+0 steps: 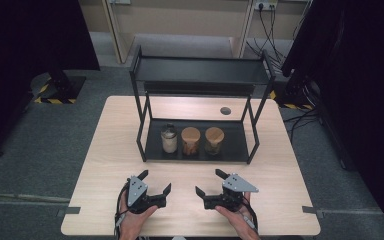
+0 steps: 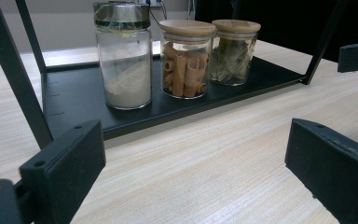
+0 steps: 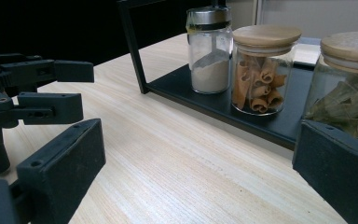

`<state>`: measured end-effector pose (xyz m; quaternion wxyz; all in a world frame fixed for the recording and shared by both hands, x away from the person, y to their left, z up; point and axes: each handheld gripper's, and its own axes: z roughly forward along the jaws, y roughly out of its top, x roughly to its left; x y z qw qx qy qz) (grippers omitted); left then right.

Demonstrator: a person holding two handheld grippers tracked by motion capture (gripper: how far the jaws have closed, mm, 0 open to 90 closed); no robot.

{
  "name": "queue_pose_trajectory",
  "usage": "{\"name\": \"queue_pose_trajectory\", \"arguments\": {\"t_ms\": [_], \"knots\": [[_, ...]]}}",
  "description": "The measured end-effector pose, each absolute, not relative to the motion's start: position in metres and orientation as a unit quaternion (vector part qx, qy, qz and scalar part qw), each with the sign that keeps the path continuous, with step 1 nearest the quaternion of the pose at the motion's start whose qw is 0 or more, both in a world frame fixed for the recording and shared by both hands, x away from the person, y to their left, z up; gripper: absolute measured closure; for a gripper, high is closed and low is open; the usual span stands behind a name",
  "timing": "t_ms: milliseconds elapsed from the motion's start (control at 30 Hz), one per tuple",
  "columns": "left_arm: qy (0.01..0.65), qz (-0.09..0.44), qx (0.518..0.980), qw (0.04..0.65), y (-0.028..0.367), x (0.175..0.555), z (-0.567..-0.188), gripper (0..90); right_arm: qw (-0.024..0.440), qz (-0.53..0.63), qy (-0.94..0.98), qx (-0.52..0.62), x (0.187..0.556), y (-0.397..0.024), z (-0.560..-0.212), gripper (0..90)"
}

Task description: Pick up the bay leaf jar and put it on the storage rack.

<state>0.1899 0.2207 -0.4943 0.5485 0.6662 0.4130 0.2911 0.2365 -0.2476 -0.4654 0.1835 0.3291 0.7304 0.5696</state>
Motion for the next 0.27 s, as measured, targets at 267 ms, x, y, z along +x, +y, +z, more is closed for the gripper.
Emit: {"name": "queue_pose_trajectory", "arguments": {"t_ms": [267], "knots": [[0.413,0.291,0.666,0.548,0.2208,0.1900,-0.4943,4.3,0.186,0.570,0.728,0.331,0.2366,-0.2490,-0.4646,2.7]]}}
